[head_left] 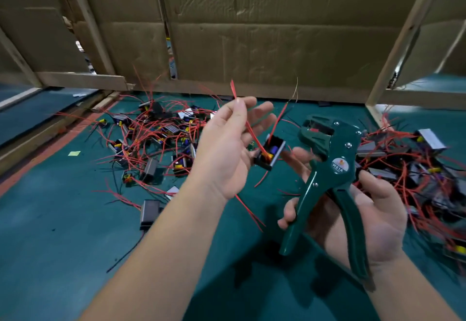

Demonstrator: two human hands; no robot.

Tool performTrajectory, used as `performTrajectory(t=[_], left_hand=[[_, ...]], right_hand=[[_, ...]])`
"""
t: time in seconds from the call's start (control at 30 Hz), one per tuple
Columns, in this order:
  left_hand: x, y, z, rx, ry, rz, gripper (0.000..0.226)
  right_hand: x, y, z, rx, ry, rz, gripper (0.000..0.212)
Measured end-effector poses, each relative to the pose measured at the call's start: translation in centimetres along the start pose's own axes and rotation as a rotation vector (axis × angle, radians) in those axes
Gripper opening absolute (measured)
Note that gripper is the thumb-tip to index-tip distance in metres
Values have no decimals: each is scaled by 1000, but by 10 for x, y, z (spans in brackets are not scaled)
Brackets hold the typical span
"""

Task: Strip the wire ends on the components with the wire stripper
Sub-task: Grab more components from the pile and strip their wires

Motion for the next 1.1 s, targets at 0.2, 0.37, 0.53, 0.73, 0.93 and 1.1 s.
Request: performTrajectory(t=[0.2, 0.37, 0.53, 0.73, 0.93, 1.1], left_hand=[[0, 12, 38, -58, -29, -1, 22], [-1, 16, 50, -41, 142, 62, 20], [-9, 18, 47, -76, 197, 274, 46], [-22, 16, 50, -164, -142, 192, 66], [-29, 12, 48, 125, -421, 115, 9], [-26, 14, 48, 140, -309, 89, 8]], right_hand=[[-8, -1, 3, 9, 251, -87, 66], [-16, -3, -3, 56, 298, -266, 59], [-14, -5, -1, 35, 247, -263, 61], [-13, -6, 0, 5, 272, -286, 57], [-9, -2, -9, 118, 314, -206, 43], [-7, -3, -14, 133, 306, -202, 63]])
Point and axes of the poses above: each hand's wrist, its own y-axis away from the middle knuckle, its own x-axis out of the palm, z = x × y, the point moved 3 cm from there along -y, towards the middle knuckle, and after that the axes turned 8 degrees about x, right-handed, at the moved point
